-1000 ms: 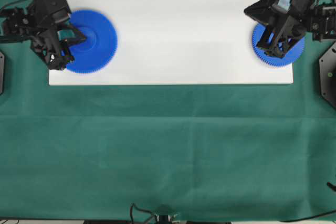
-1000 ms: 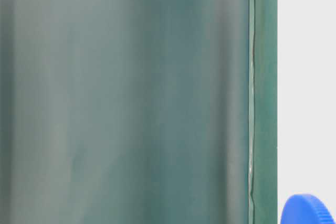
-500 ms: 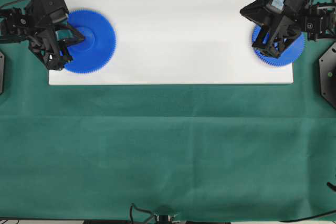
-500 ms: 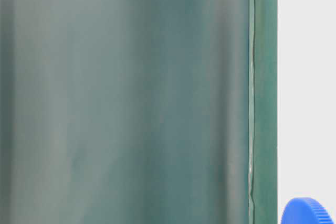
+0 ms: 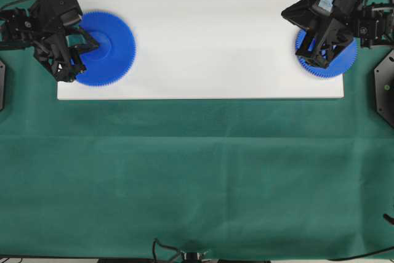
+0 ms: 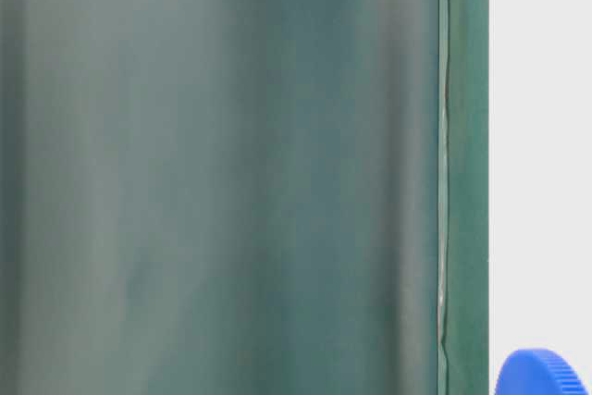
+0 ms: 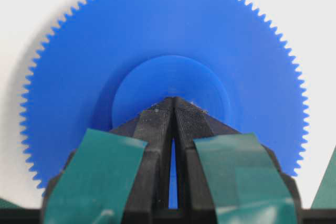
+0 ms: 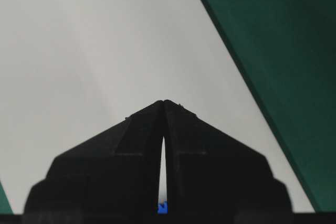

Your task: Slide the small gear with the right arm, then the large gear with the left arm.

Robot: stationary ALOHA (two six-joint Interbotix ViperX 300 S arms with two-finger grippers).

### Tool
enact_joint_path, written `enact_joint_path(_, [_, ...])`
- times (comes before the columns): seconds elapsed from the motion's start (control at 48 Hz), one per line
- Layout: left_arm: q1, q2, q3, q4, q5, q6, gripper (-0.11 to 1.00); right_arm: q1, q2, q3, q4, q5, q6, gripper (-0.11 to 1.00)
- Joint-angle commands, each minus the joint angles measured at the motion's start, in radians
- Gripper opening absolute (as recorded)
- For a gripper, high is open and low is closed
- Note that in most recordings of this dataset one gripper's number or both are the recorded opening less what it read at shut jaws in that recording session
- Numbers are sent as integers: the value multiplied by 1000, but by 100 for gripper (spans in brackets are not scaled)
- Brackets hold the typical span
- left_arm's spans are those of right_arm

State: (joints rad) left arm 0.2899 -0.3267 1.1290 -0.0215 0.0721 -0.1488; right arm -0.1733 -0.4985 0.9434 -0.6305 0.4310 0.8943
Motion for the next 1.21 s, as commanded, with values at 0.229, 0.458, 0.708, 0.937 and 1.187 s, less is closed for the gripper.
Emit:
enact_joint_path(0.229, [2, -103, -55, 3, 41, 11, 0, 2, -5, -21, 0, -5, 2, 53])
enact_joint_path(0.458, [3, -183, -60, 5, 72, 38, 0, 2, -5, -23, -5, -5, 2, 53])
enact_joint_path(0.708, [2, -247, -64, 5, 75, 46, 0, 2, -5, -23, -5, -6, 2, 53])
enact_joint_path(0.937, [3, -261, -64, 5, 75, 46, 0, 2, -5, -23, -5, -6, 2, 53])
enact_joint_path(1.187, [3, -262, -64, 5, 75, 46, 0, 2, -8, -23, -5, -6, 2, 53])
